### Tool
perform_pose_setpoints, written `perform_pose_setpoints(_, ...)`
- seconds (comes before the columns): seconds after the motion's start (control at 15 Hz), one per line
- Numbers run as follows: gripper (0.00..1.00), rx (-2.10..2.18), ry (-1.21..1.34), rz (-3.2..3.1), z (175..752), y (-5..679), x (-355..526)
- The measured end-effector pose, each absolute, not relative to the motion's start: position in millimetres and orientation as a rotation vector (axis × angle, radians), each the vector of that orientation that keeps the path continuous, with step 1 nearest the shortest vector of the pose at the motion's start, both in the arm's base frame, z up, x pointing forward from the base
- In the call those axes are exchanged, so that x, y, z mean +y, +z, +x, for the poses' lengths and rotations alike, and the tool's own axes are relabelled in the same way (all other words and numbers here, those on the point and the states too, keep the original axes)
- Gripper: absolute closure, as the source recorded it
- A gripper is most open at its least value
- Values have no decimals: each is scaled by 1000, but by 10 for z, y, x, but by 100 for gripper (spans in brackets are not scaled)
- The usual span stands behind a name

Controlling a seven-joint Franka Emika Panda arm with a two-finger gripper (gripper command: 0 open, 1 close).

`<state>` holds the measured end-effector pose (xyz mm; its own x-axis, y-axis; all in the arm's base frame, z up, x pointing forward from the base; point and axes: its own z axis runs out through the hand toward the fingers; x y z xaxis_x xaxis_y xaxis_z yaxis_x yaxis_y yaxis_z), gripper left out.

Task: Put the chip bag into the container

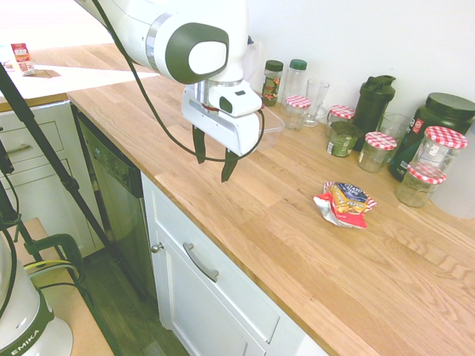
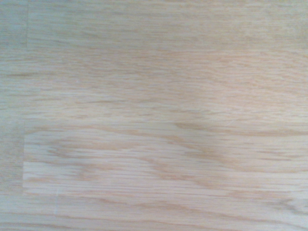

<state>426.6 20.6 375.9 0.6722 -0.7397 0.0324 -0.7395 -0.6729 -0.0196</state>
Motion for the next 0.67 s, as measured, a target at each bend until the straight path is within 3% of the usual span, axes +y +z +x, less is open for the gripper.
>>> perform_pose_setpoints(0.33, 0, 1224, -110, -2931, 4284, 3767, 66)
perform_pose_setpoints(0.67, 0, 1298, -336, -2969, 4349, 3792, -761)
